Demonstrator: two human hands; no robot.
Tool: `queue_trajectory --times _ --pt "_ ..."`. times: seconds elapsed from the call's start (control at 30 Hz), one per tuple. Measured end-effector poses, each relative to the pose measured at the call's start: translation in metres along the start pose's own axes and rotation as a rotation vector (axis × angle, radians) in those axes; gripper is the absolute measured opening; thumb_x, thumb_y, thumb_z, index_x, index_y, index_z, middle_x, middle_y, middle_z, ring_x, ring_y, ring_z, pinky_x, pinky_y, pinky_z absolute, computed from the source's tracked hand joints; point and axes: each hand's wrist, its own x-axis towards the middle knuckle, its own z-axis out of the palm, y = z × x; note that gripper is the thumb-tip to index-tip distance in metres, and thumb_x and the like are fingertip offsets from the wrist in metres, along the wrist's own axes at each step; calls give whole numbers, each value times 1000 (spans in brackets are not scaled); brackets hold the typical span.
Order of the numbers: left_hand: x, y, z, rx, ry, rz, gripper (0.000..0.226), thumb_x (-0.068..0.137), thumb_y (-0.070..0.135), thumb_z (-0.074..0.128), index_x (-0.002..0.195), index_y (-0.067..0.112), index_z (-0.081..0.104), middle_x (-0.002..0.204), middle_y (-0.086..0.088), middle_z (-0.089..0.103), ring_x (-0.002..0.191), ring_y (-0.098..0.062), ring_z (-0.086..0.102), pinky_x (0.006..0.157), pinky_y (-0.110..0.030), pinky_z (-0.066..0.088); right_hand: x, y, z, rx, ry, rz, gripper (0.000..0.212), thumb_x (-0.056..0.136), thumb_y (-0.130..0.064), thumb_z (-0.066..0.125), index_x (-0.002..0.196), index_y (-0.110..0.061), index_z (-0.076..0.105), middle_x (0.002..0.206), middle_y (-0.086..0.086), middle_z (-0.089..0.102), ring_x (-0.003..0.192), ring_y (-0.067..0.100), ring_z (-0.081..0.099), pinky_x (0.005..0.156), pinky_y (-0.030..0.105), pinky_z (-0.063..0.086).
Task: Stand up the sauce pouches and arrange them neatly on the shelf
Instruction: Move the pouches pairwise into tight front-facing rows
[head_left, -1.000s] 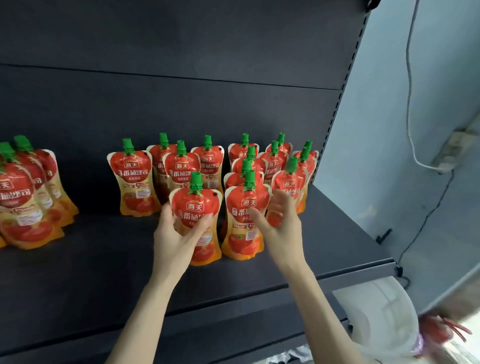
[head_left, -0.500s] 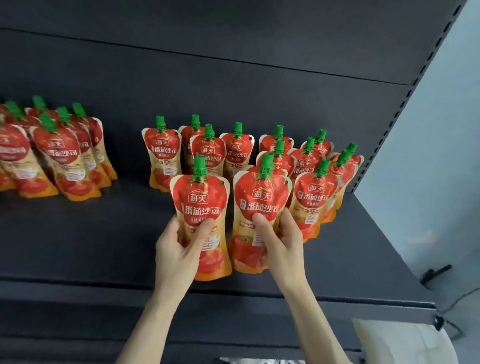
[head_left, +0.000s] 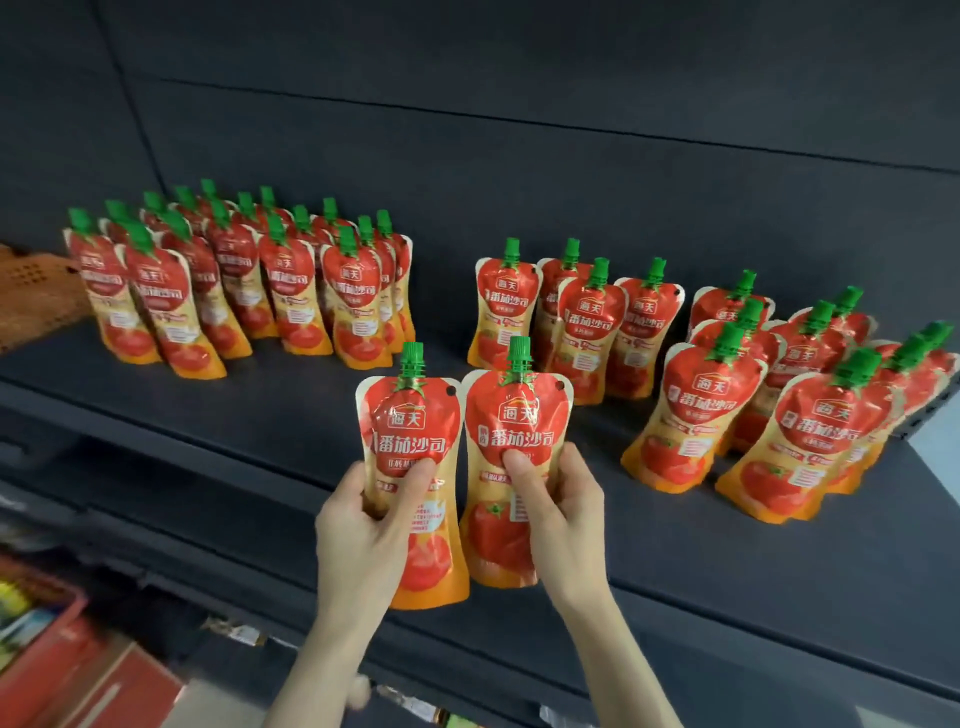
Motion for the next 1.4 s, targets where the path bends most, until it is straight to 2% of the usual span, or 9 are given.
queue_trajectory --times 0.17,0.37,0.47,0.57,0.73,0.97,1.1,1.2,1.4 --pt "45 -7 -54 -26 -42 17 33 74 45 61 99 23 62 88 6 72 80 -6 69 64 -23 55 17 14 73 16 9 -16 26 82 -31 62 100 -12 61 95 0 73 89 16 70 73 26 56" --pt "115 -19 -129 -43 -234 13 28 82 40 56 106 27 59 94 15 70 88 -2 67 65 -16 53 38 37 164 18 138 -35 17 86 -25 62 95 -11 61 91 2 72 86 17 70 72 29 58" --pt "148 -24 -150 -70 -269 24 24 85 37 56 108 30 58 96 19 69 90 2 65 68 -15 53 50 43 190 -21 209 -71 19 84 -28 62 91 -11 60 87 3 71 83 17 69 71 30 57" --pt "182 -26 -159 -72 -303 33 25 86 37 56 109 28 58 96 17 69 92 3 64 71 -15 52 65 42 210 -43 269 -103 27 81 -35 60 97 -14 59 92 0 70 88 13 68 73 27 57" --pt "233 -35 -151 -94 -364 60 32 86 35 58 116 25 56 106 15 67 98 5 62 76 -12 50 100 44 226 -45 261 -131 34 85 -31 58 116 -18 57 108 -4 69 100 8 66 81 23 55" --pt "283 -52 -141 -69 -401 86 24 86 30 60 110 32 56 106 16 66 99 4 62 79 -12 50 145 63 233 -73 277 -114 17 90 -23 59 105 -17 61 100 -1 71 95 12 68 78 26 56" --pt "304 -57 -140 -55 -418 95 22 87 26 61 108 29 58 101 18 66 94 8 61 74 -10 49 163 74 242 -97 271 -91 22 90 -21 59 110 -13 60 103 -1 70 95 10 68 75 21 55" --pt "308 -63 -141 -37 -442 78 32 86 27 62 117 20 56 103 18 64 94 10 60 74 -7 48 166 80 244 -111 307 -66 25 89 -23 60 111 -13 56 104 -3 69 95 8 67 74 20 55" --pt "299 -85 -145 101 -346 165 59 76 21 76 126 18 45 120 5 58 112 -6 55 92 -21 47 151 101 245 -255 322 -28 38 79 -15 74 108 -19 50 106 0 67 97 12 67 78 27 56"
